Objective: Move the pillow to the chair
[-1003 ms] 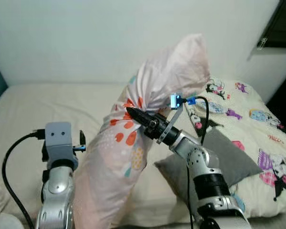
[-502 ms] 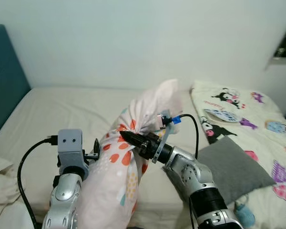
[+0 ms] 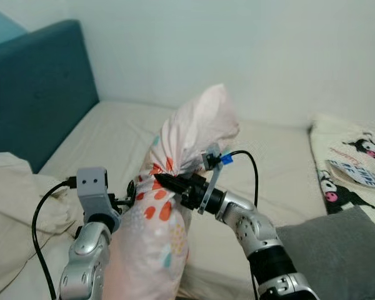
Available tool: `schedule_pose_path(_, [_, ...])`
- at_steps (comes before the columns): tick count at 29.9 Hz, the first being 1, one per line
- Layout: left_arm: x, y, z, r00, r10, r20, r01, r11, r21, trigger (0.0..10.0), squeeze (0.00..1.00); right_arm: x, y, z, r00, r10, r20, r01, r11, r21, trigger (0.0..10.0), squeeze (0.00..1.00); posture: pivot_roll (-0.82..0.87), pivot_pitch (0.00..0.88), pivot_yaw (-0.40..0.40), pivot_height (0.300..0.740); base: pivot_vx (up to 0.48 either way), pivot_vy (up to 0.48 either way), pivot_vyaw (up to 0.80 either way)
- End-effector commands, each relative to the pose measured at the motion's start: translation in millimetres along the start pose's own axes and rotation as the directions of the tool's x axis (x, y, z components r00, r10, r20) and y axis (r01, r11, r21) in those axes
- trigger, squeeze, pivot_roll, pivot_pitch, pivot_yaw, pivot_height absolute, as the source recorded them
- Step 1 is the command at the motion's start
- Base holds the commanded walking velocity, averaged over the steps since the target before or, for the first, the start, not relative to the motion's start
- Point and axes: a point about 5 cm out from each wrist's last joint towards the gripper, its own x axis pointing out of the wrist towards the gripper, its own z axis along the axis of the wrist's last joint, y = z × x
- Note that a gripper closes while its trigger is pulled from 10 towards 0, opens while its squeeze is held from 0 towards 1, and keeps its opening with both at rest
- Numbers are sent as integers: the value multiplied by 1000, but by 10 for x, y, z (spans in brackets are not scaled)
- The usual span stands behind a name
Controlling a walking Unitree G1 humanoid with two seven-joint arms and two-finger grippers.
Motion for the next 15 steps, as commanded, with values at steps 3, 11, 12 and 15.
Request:
schedule_pose_path(3, [14,-3,-25,1000,-3,-8,3,1000,-9,10000,0,74,37,161,997,41,58,-38,998,-51,0,0,-11,0,-71,738,0,0,800])
schedule_pose_path(11, [33,6,-18,1000,-9,1,9,1000,-5,10000,0,85,33,164,997,39,68,-36,998,-48,0,0,-16,0,-68,738,0,0,800])
schedule_pose_path(12, [33,4,-16,1000,-10,1,10,1000,-2,10000,0,86,34,165,997,40,69,-37,998,-46,0,0,-16,0,-68,738,0,0,800])
schedule_pose_path(15, [32,3,-13,1000,-11,2,11,1000,1,10000,0,86,27,171,997,35,74,-32,999,-38,6078,0,-16,0,-68,738,0,0,800])
